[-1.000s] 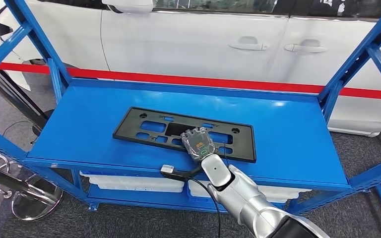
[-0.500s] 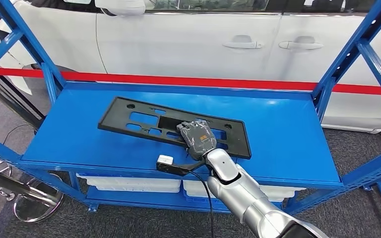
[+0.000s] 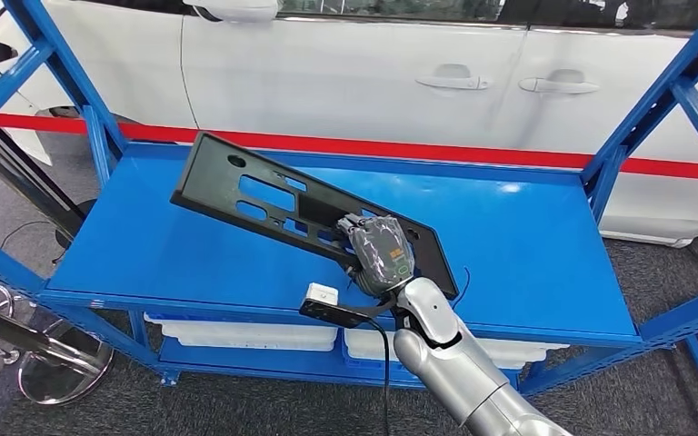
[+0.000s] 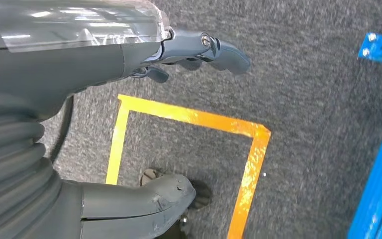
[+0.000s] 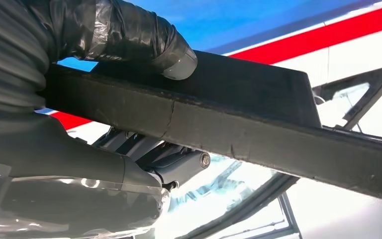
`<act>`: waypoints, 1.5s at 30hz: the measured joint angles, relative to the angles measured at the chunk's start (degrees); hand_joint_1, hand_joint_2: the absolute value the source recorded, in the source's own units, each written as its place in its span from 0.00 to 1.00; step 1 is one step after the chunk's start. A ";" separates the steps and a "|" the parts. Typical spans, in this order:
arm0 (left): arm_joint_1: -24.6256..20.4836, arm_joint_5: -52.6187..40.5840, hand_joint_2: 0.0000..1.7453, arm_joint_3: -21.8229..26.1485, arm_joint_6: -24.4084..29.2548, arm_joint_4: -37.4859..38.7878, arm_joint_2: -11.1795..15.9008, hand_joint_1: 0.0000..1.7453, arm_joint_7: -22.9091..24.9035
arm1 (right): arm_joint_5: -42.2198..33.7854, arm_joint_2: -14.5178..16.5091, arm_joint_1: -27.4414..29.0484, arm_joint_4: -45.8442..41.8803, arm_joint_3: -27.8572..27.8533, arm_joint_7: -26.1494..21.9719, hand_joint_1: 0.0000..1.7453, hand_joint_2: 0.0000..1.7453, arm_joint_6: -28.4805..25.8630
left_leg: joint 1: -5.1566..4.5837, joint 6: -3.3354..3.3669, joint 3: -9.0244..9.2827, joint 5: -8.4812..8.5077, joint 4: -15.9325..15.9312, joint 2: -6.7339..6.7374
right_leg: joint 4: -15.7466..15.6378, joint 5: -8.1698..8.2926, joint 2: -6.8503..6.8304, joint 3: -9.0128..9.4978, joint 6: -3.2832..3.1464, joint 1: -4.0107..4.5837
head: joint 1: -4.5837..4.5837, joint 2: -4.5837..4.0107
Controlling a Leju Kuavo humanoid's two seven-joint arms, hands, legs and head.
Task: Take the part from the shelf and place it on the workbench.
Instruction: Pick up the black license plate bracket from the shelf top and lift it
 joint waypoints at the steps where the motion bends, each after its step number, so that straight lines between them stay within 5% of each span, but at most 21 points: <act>1: -0.02 -0.07 1.00 0.03 -0.57 0.00 0.00 0.00 -0.05 | -0.26 -0.04 -0.04 -0.15 0.00 -0.14 0.94 1.00 -0.01 | -0.06 -0.16 0.14 -0.15 0.02 -0.06 | -3.92 1.80 0.02 1.89 -0.29 0.08 | 0.00 0.00; 3: -0.05 -0.15 1.00 0.10 -1.56 0.00 0.00 0.00 -0.27 | -1.41 -0.11 -0.10 -0.56 0.00 -0.98 0.94 1.00 -0.14 | -0.21 -0.64 0.18 -0.37 0.10 -0.11 | -9.42 3.46 0.05 4.32 -0.81 0.38 | 0.00 0.00; 7: 0.04 -0.56 1.00 0.19 -2.60 0.00 0.02 0.00 -1.54 | -13.80 -0.29 1.01 -3.82 -0.38 -9.91 0.94 1.00 -0.23 | -0.07 -1.90 -0.05 -1.06 0.41 -0.03 | -10.85 3.40 0.04 4.77 -1.81 0.40 | -0.01 0.00; 9: 0.01 -0.66 1.00 0.27 -2.75 0.00 0.08 0.00 -2.24 | -26.32 -0.30 2.77 -8.43 -0.75 -17.01 0.94 1.00 1.94 | 0.06 -2.41 -1.72 -3.65 4.42 0.04 | -11.37 3.57 -0.15 5.12 -2.41 0.10 | -0.02 0.00; 11: 0.06 -0.66 1.00 0.38 -2.77 0.00 0.22 0.00 -2.62 | -38.73 -0.48 5.23 -14.48 -1.05 -21.63 0.94 1.00 6.90 | 0.05 -2.76 -5.17 -6.95 11.76 0.07 | -11.36 3.47 -0.30 5.19 -2.74 0.16 | -0.02 0.00; 13: 0.25 -0.55 1.00 0.63 -2.58 0.00 0.32 0.00 -2.80 | -50.66 -1.12 8.29 -21.43 -1.41 -24.22 0.94 1.00 14.76 | 0.05 -2.86 -7.34 -7.53 15.76 0.08 | -11.17 3.24 -0.37 5.22 -2.87 0.27 | -0.02 0.00; 14: 0.37 -0.42 1.00 0.80 -2.43 0.00 0.33 0.00 -2.87 | -55.88 -1.54 9.75 -24.91 -1.56 -25.05 0.94 1.00 19.06 | 0.04 -2.77 -6.97 -6.23 14.67 0.08 | -11.05 3.09 -0.35 5.28 -2.88 0.32 | -0.02 0.00; 16: 0.51 -0.11 1.00 1.21 -2.14 0.00 0.39 0.00 -2.98 | -63.29 -2.39 11.97 -31.34 -1.80 -25.88 0.94 1.00 25.93 | -0.04 -2.20 -3.79 -2.21 7.62 0.10 | -10.84 2.73 -0.26 5.56 -2.75 0.38 | -0.02 0.00; 18: 0.50 0.10 1.00 1.61 -1.94 0.00 0.50 0.00 -3.07 | -66.59 -3.29 13.47 -36.55 -2.14 -26.14 0.94 1.00 29.74 | -0.34 -1.57 -0.97 -0.20 1.70 0.11 | -10.64 2.49 -0.17 5.63 -2.38 0.57 | -0.01 0.00; 23: 0.62 0.43 1.00 2.37 -1.38 0.00 0.59 0.00 -3.27 | -68.84 -5.11 16.25 -44.86 -2.89 -26.43 0.94 1.00 36.56 | -0.22 -0.29 -0.04 0.20 -0.55 0.12 | -9.48 1.38 -0.13 5.16 -0.94 0.65 | 0.00 0.00; 26: 0.51 0.44 1.00 2.75 -1.19 0.00 0.57 0.00 -3.39 | -70.03 -5.86 17.23 -48.30 -2.90 -26.29 0.94 1.00 40.43 | -0.01 0.28 0.07 0.47 -0.86 0.23 | -0.16 -3.91 -0.13 1.06 -0.18 0.25 | 0.00 0.00; 28: 0.51 0.51 1.00 3.11 -1.17 0.00 0.57 0.00 -3.35 | -70.89 -6.39 18.09 -49.76 -2.66 -25.93 0.94 1.00 42.89 | -0.01 0.30 0.03 0.53 -0.71 0.26 | 5.13 -5.54 -0.15 -1.41 0.17 -0.08 | 0.00 0.00; 30: 0.48 0.55 1.00 3.40 -1.17 0.00 0.57 0.00 -3.01 | -69.72 -6.81 18.76 -50.60 -2.07 -26.22 0.94 1.00 44.90 | 0.01 0.21 0.02 0.52 -0.46 0.23 | 2.20 -2.98 -0.20 0.15 0.32 -0.40 | 0.00 0.00; 32: 0.35 0.43 1.00 3.58 -1.12 0.00 0.57 0.00 -2.53 | -66.06 -7.07 19.30 -51.15 -1.11 -27.31 0.94 1.00 45.35 | -0.08 -0.12 -0.08 0.35 -0.08 0.11 | -5.58 0.56 -0.21 4.06 0.22 -0.52 | 0.01 0.00; 34: 0.17 -0.02 1.00 3.69 -0.91 0.00 0.58 0.00 -2.06 | -61.98 -7.46 19.93 -51.36 -0.11 -28.52 0.94 1.00 44.52 | -0.28 -0.68 -0.37 0.29 0.27 0.00 | -9.75 1.90 -0.11 5.89 -0.15 -0.39 | 0.00 0.00; 38: -0.03 -1.01 1.00 3.70 -0.61 0.00 0.65 0.00 -1.61 | -58.09 -9.15 20.60 -50.99 1.26 -31.40 0.94 1.00 44.24 | -0.07 -1.99 -1.01 -0.55 1.10 0.01 | -10.25 2.72 -0.18 5.33 -1.81 -0.24 | 0.00 0.00; 40: -0.14 -1.20 1.00 3.70 -0.59 0.00 0.73 0.00 -1.55 | -57.69 -9.65 20.70 -50.87 1.79 -32.03 0.94 1.00 44.40 | 0.05 -2.39 -2.72 -4.59 5.82 0.08 | -10.57 3.47 -0.40 4.74 -2.67 -0.29 | -0.01 0.00; 43: -0.23 -1.49 1.00 3.70 -0.59 0.00 0.90 0.00 -1.44 | -56.76 -10.31 20.90 -50.72 2.31 -32.35 0.94 1.00 44.32 | 0.05 -2.58 -5.46 -10.11 15.40 0.09 | -10.43 4.53 -0.51 3.21 -3.06 0.14 | -0.01 0.00; 45: -0.27 -1.80 1.00 3.70 -0.56 0.00 0.98 0.00 -1.37 | -55.30 -10.82 21.03 -50.63 2.40 -32.36 0.94 1.00 43.75 | -0.03 -2.20 -2.83 -9.07 13.25 0.09 | -10.23 5.27 -0.51 2.12 -3.06 0.46 | 0.00 0.00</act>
